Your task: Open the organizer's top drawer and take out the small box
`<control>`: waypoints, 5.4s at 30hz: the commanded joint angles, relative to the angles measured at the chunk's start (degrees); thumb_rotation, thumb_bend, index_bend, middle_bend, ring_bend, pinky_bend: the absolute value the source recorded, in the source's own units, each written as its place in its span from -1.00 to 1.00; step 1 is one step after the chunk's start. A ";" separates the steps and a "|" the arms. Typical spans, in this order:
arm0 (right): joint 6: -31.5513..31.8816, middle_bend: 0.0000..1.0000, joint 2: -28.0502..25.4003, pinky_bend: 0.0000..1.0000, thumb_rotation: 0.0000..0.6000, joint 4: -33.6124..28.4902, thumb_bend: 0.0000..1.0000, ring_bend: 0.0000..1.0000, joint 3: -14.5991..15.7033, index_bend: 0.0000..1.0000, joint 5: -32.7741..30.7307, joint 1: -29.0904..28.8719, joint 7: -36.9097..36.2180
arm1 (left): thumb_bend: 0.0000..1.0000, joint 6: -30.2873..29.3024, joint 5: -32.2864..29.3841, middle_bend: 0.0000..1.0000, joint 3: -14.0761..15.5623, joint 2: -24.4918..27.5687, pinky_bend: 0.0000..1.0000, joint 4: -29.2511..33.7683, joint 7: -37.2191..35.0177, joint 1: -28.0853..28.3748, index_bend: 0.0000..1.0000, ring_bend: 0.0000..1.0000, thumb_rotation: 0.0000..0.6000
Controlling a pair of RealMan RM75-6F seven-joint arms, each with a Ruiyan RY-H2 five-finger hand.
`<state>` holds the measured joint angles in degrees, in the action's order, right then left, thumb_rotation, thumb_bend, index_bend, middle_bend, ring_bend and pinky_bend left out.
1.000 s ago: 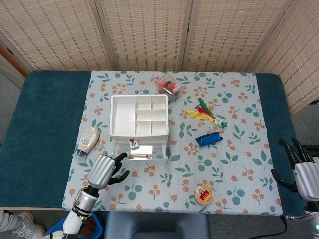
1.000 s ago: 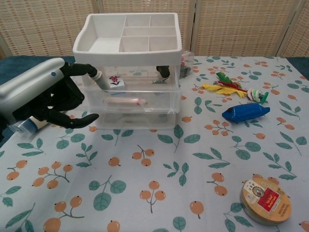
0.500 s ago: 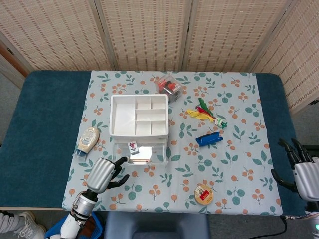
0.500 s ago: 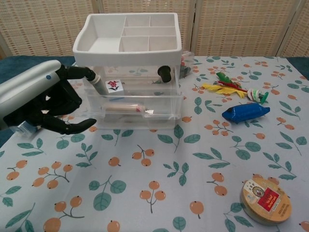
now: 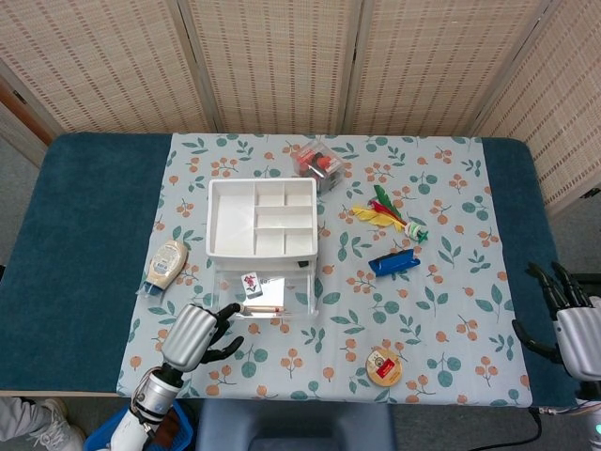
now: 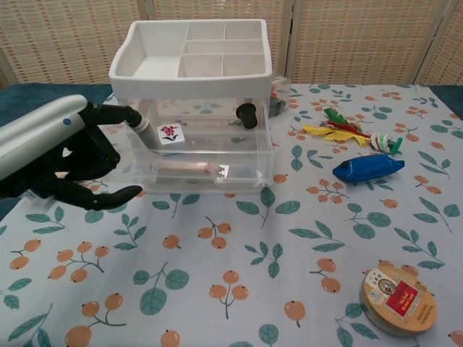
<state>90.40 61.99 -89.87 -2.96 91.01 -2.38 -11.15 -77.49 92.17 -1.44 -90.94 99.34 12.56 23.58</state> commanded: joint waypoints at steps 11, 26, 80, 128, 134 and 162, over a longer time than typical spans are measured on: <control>-0.32 -0.65 -1.20 -0.75 1.00 -0.41 -0.33 -0.94 -0.79 -0.97 -0.08 -0.74 -0.76 | -0.43 -0.16 1.40 0.90 0.85 1.58 1.00 1.43 0.60 -0.70 -0.45 1.00 1.00; 1.02 -0.65 -2.48 -0.75 1.00 -1.43 -0.32 -0.94 -1.55 -0.97 0.61 -1.01 -1.93 | -0.43 -3.04 9.55 0.89 1.34 10.51 1.00 2.71 1.29 -0.37 -0.47 0.99 1.00; 4.24 -0.65 -3.13 -0.75 1.00 -2.24 -0.31 -0.94 -1.11 -0.97 1.42 1.01 -3.84 | -0.43 29.35 21.80 0.88 -2.65 27.98 1.00 -8.26 0.04 35.13 -0.44 0.94 1.00; 3.83 -0.65 -2.70 -0.75 1.00 -1.47 -0.30 -0.94 -1.18 -0.97 0.76 1.23 -4.31 | -0.43 30.83 14.54 0.88 0.62 22.93 1.00 -11.42 3.68 37.27 -0.41 0.94 1.00; 3.95 -0.65 -2.76 -0.75 1.00 -1.49 -0.30 -0.94 -1.20 -0.97 0.79 1.32 -4.30 | -0.43 30.66 14.39 0.88 0.79 22.02 1.00 -12.33 3.12 37.75 -0.30 0.94 1.00; 3.57 -0.65 -2.35 -0.75 1.00 -0.99 -0.30 -0.94 -1.32 -0.97 0.41 1.27 -4.18 | -0.43 27.49 13.59 0.88 1.39 19.81 1.00 -15.35 0.24 38.09 0.09 0.94 1.00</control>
<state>93.97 59.64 -90.86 -4.27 91.42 -1.11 -15.33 -49.82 105.81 0.00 -71.22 83.91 12.75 61.74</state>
